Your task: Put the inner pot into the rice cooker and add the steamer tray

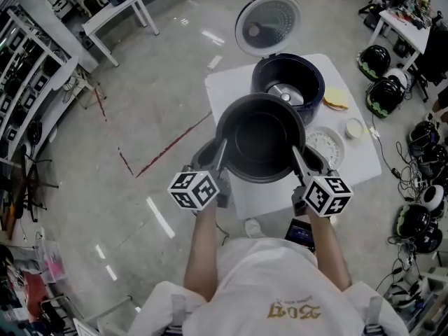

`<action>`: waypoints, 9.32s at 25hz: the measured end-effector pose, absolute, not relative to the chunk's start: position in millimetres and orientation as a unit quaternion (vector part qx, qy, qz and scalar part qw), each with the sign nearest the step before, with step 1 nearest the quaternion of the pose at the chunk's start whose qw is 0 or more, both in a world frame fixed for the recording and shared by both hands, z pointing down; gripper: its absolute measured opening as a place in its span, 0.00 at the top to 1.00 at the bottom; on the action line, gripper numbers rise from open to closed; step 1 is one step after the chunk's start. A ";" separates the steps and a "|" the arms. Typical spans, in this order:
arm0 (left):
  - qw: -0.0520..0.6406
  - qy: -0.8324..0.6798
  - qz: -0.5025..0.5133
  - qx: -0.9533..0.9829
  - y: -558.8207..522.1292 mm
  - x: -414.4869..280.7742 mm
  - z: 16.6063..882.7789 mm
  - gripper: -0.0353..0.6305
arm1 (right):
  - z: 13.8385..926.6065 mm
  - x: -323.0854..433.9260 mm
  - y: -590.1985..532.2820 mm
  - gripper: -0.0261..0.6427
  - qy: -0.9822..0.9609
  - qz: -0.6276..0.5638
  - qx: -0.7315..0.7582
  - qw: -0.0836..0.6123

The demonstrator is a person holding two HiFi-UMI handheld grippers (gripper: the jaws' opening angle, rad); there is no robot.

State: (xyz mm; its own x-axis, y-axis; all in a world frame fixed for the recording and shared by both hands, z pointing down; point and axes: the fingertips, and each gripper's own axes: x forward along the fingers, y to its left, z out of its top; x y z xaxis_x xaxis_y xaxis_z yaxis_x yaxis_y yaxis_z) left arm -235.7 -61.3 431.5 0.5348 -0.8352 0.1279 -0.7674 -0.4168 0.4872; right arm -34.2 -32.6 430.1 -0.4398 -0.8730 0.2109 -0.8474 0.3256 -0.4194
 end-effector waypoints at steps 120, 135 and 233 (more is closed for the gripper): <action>0.240 -0.629 0.144 0.725 -287.3 -94.4 497.3 0.72 | 490.5 100.2 -322.9 0.71 0.875 -0.217 -0.413 -0.129; 0.193 -0.639 0.164 0.727 -279.8 -95.3 481.8 0.60 | 479.6 112.6 -320.3 0.70 0.863 -0.169 -0.453 -0.143; 0.428 -0.341 0.202 0.812 -93.2 42.3 648.4 0.82 | 651.0 230.9 -66.6 0.84 0.686 -0.394 -0.578 -0.202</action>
State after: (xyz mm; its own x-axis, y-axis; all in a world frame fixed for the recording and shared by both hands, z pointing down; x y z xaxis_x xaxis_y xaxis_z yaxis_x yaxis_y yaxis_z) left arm 42.3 -93.2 648.4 0.6858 -0.3805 0.6204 -0.7268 -0.4021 0.5568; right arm 230.9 -66.6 651.0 -0.2512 -0.6333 0.7320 -0.9514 0.0226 -0.3070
